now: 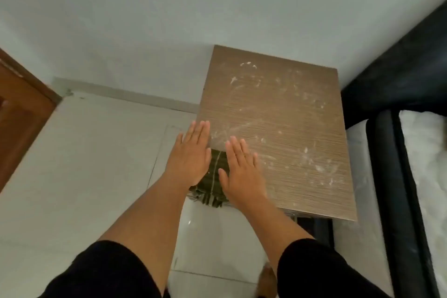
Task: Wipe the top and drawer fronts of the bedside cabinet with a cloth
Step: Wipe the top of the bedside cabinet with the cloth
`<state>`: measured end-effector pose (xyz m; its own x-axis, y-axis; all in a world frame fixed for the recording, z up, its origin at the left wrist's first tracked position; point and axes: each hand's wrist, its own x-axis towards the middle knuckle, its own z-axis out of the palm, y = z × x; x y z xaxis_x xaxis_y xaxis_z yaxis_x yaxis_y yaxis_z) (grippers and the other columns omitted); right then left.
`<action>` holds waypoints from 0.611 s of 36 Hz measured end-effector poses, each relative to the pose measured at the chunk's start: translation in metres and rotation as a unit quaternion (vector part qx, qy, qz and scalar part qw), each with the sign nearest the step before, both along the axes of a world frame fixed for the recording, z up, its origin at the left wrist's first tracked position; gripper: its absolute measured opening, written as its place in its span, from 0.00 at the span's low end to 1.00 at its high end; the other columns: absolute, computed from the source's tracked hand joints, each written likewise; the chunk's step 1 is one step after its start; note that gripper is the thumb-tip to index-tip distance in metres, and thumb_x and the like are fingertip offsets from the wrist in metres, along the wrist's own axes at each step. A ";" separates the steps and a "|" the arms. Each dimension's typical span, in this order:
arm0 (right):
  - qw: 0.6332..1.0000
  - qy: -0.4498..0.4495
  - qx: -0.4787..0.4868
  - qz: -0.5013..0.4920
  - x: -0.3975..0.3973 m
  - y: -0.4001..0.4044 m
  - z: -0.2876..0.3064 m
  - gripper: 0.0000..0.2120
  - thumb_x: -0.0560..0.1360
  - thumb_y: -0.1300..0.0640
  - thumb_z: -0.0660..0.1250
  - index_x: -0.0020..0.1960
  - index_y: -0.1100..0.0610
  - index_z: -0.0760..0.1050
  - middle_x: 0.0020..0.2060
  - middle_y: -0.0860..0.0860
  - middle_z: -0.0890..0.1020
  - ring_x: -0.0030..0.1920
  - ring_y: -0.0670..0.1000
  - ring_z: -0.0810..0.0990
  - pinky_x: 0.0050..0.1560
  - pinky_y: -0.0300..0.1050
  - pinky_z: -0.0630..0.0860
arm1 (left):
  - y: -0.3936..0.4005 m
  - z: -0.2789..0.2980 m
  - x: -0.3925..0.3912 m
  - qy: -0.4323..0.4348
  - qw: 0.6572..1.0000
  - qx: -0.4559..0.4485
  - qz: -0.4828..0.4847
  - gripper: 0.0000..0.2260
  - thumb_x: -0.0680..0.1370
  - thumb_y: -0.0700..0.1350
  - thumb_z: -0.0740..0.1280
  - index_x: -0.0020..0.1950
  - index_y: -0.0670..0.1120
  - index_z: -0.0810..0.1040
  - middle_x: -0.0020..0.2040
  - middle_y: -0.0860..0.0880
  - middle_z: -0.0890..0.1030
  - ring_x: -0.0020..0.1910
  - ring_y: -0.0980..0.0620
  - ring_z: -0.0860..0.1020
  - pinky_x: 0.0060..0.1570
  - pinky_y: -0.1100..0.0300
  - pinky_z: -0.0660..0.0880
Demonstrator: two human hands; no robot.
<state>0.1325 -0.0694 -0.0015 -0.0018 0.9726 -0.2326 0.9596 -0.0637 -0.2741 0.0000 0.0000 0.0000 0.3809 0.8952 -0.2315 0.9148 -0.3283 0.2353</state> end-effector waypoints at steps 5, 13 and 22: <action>0.992 0.003 -0.117 0.051 -0.008 0.001 -0.027 0.35 0.77 0.39 0.54 0.76 0.49 0.42 0.77 0.47 0.41 0.76 0.49 0.36 0.75 0.58 0.41 | 0.009 -0.023 -0.003 0.014 1.000 -0.028 0.002 0.27 0.82 0.52 0.46 0.75 0.47 0.37 0.78 0.49 0.41 0.76 0.51 0.40 0.74 0.50 0.46; 0.991 0.002 -0.108 0.075 -0.014 0.000 -0.044 0.42 0.71 0.42 0.67 0.76 0.45 0.45 0.77 0.48 0.44 0.77 0.52 0.39 0.73 0.65 0.47 | 0.020 -0.043 -0.002 0.017 0.999 -0.035 0.001 0.27 0.82 0.51 0.46 0.76 0.46 0.37 0.78 0.48 0.42 0.76 0.50 0.41 0.74 0.50 0.47; 0.995 0.033 -0.042 0.085 -0.008 0.011 -0.038 0.20 0.75 0.61 0.63 0.66 0.50 0.70 0.70 0.49 0.67 0.72 0.54 0.60 0.62 0.55 0.67 | 0.032 -0.047 -0.001 -0.012 0.998 -0.051 0.023 0.26 0.82 0.51 0.47 0.76 0.46 0.40 0.78 0.49 0.44 0.76 0.50 0.43 0.74 0.49 0.49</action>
<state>0.1243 -0.0588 -0.0391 -0.1823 0.9340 -0.3074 0.9388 0.0724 -0.3367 -0.0008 0.0322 -0.0469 0.3461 0.8840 -0.3143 0.9221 -0.2587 0.2877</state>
